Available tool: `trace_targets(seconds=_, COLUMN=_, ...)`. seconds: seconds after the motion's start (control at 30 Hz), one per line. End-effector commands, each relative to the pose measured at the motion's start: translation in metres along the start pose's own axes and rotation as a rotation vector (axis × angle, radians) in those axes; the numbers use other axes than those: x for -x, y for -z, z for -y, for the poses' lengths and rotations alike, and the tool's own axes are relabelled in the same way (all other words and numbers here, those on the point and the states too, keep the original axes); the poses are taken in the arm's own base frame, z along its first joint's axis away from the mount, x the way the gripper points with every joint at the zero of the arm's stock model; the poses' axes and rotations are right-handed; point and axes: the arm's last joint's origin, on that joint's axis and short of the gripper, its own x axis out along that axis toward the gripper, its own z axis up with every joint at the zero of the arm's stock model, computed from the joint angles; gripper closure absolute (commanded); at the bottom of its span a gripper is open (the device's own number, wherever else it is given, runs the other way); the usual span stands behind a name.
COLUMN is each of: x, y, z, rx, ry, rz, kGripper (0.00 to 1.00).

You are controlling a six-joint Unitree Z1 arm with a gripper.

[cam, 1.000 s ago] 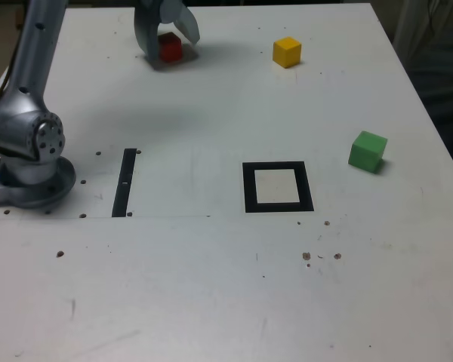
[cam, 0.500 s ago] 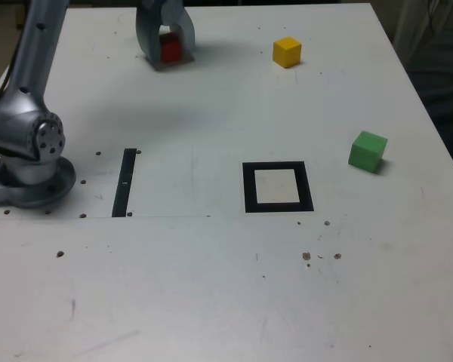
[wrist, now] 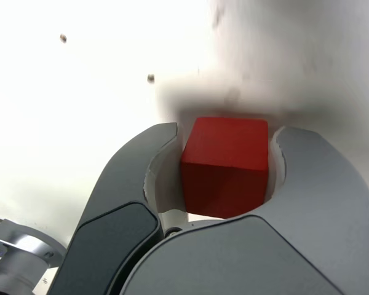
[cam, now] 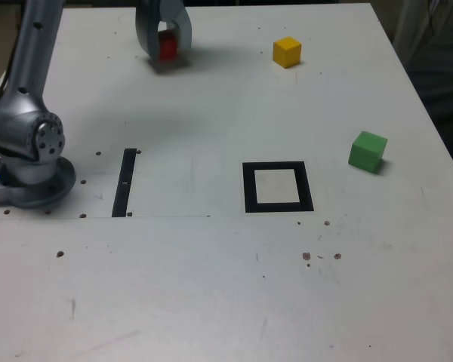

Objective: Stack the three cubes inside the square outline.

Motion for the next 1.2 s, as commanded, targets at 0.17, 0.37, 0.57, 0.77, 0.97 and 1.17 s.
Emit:
trace_targets(seconds=0.17, x=0.012, y=0.007, z=0.033, rx=-0.051, ry=-0.028, rz=0.019, kGripper=0.74)
trace_targets(seconds=0.37, x=0.019, y=0.016, z=0.081, rx=-0.107, ry=-0.058, rz=0.031, kGripper=0.74)
trace_targets(seconds=0.57, x=0.024, y=0.029, z=0.140, rx=-0.174, ry=-0.081, rz=0.045, kGripper=0.74)
trace_targets(seconds=0.77, x=0.025, y=0.036, z=0.192, rx=-0.233, ry=-0.100, rz=0.044, kGripper=0.74)
trace_targets(seconds=0.97, x=0.024, y=0.042, z=0.236, rx=-0.287, ry=-0.120, rz=0.044, kGripper=0.74)
trace_targets(seconds=1.17, x=0.023, y=0.048, z=0.283, rx=-0.348, ry=-0.128, rz=0.044, kGripper=0.74)
